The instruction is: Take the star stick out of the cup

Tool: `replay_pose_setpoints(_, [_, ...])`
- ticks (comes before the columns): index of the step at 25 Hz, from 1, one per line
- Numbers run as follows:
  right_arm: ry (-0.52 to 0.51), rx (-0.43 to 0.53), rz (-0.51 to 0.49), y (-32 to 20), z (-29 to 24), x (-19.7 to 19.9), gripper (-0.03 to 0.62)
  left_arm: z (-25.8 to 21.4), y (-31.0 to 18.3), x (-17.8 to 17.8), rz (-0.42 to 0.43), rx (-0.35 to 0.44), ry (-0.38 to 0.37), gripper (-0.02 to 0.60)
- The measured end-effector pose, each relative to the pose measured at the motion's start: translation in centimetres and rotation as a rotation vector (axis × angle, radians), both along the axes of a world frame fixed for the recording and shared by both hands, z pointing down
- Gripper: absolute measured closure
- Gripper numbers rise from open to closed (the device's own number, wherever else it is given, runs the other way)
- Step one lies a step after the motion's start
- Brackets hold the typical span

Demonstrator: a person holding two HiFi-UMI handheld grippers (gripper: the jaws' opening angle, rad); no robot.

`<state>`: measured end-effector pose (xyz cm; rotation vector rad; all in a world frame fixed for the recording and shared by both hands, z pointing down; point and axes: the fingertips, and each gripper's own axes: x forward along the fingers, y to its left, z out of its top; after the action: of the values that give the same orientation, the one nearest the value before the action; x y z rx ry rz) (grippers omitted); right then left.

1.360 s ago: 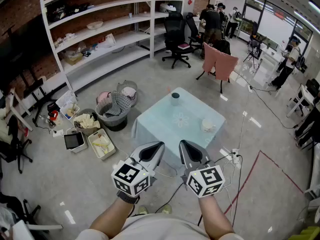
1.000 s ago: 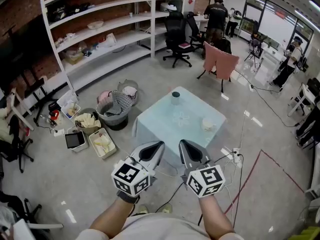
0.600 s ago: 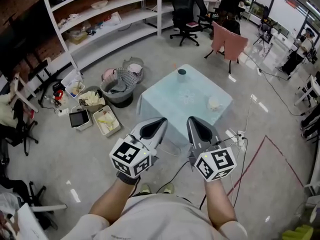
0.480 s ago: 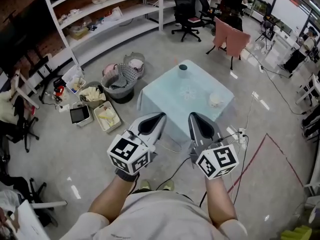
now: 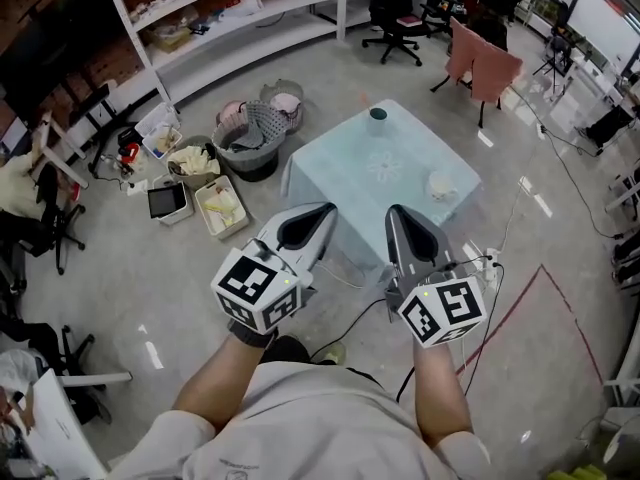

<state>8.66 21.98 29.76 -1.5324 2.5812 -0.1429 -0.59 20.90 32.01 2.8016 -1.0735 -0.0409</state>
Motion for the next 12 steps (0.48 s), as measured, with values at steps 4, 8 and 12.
replay_pose_setpoints(4, [-0.007, -0.006, -0.003, -0.8, 0.4, 0.2, 0.582, 0.1, -0.9, 0.1, -0.009, -0.008, 0.001, 0.575])
replay_pose_setpoints(8, [0.001, -0.001, 0.002, -1.8, 0.4, 0.5, 0.582, 0.1, -1.9, 0.3, -0.011, 0.002, 0.008, 0.575])
replay_pose_setpoints(12, [0.007, -0.006, 0.008, -3.4, 1.0, 0.4, 0.582, 0.5, -3.6, 0.4, -0.004, 0.002, 0.017, 0.575])
